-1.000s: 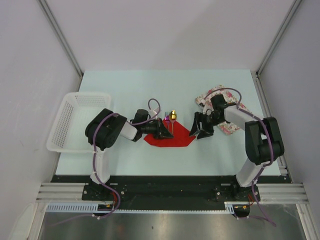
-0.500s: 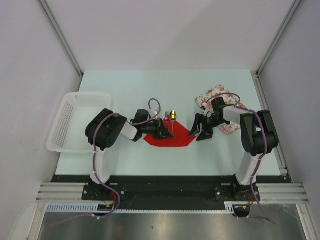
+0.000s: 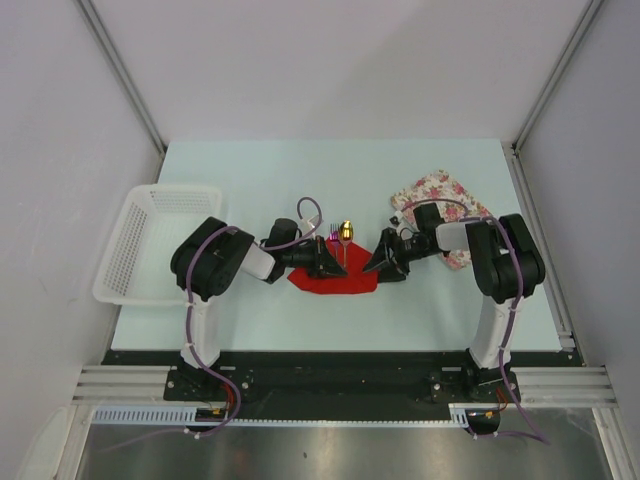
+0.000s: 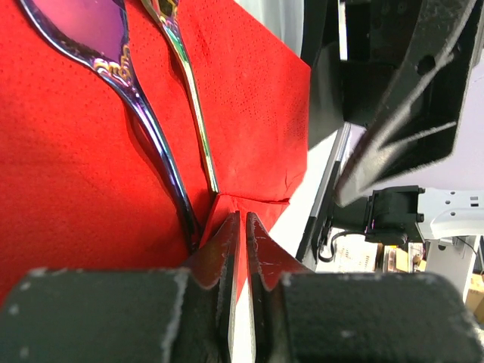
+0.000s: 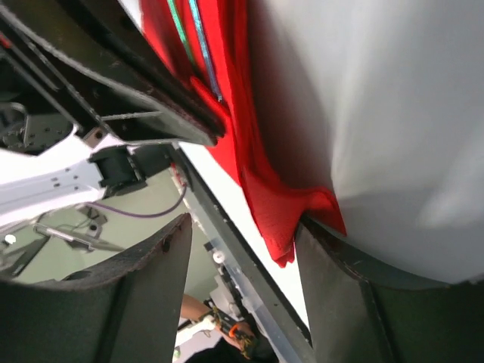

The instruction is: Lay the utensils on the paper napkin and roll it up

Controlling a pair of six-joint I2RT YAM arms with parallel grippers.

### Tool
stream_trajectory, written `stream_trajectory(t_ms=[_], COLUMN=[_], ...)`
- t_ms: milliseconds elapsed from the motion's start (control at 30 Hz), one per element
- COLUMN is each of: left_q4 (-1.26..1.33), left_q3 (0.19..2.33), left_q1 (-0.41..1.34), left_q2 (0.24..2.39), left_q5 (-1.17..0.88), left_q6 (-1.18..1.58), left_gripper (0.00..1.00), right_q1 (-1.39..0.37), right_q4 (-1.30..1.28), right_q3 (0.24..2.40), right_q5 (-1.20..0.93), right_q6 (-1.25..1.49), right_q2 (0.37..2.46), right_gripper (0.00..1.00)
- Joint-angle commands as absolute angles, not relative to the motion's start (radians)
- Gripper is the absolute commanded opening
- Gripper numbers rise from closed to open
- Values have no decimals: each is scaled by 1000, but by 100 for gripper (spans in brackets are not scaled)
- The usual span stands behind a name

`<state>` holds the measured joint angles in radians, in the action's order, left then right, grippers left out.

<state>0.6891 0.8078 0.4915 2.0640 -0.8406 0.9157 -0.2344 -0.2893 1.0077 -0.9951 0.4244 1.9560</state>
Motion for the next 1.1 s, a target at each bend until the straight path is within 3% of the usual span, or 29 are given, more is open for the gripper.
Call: stream_trajectory(t_ms=[0, 267, 367, 433, 500, 733, 1067], left_q4=[698, 704, 709, 710, 712, 716, 719], left_q3=[825, 821, 821, 819, 819, 818, 815], left_q1=[500, 499, 499, 500, 500, 499, 499], left_q2=[2077, 2075, 2077, 2075, 2077, 2079, 2074], left_q5=[-836, -834, -836, -835, -834, -838, -839], left_q6=[890, 893, 891, 893, 894, 896, 897], left_gripper=[11, 11, 11, 11, 11, 11, 11], right_q1=[-247, -264, -262, -265, -267, -265, -294], right_q4=[-56, 44, 20, -64, -174, -238, -81], right_q3=[944, 924, 933, 943, 969, 960, 922], right_q5=[-1104, -1140, -1115, -1076, -1034, -954, -1146], right_q6=[580, 664, 648, 612, 547, 509, 661], right_q2=[1862, 1853, 1859, 1870, 1888, 1893, 1927], right_gripper=[60, 56, 47, 47, 48, 68, 71])
